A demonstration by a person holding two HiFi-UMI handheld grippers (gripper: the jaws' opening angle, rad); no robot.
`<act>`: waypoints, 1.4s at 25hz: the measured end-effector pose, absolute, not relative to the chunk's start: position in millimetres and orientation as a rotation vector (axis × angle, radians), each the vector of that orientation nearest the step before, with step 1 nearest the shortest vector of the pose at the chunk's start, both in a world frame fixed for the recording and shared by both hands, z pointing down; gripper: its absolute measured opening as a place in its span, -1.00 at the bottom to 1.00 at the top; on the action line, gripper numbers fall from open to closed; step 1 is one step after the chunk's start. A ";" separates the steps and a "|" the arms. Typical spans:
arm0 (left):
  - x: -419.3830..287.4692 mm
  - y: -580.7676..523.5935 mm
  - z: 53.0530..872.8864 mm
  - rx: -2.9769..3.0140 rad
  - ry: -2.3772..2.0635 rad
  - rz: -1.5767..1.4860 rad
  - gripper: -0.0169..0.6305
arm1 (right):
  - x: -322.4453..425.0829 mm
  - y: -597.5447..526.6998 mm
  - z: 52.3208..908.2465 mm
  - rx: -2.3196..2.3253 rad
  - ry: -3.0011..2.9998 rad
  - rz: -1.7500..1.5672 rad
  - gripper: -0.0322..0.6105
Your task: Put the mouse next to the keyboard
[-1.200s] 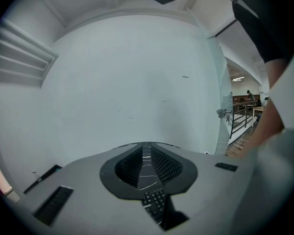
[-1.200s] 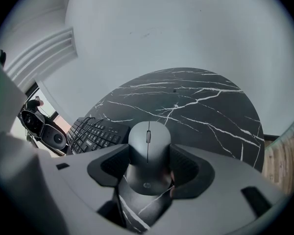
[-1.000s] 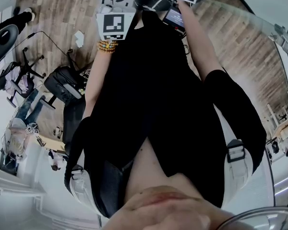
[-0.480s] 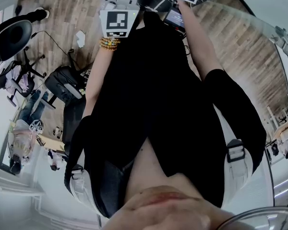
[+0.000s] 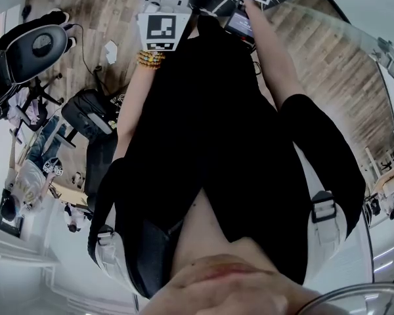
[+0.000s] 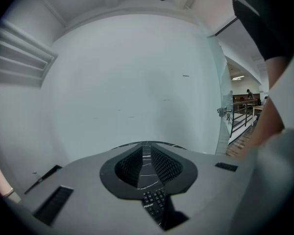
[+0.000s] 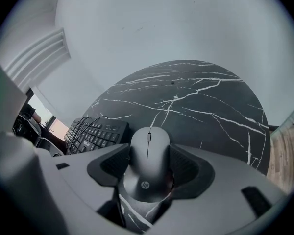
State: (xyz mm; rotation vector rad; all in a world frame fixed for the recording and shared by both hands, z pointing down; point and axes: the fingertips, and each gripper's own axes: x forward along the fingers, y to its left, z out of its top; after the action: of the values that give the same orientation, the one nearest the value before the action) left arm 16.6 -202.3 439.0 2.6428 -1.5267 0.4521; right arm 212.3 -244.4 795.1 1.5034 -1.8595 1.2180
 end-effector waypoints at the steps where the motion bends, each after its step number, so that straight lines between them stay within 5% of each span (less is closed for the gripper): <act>1: 16.1 -202.4 439.3 2.642 -1.528 0.454 -0.77 | 211.8 -247.0 794.4 1.504 -1.872 1.192 -0.07; 35: 59.1 -196.9 445.9 2.704 -1.380 0.429 -0.77 | 216.2 -205.6 786.0 1.295 -2.018 1.259 -0.07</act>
State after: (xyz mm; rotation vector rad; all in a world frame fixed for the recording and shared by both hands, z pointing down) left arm 59.1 -196.9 445.9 2.7041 -1.3798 0.4289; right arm 216.2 -205.6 786.0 1.2947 -2.0181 1.2589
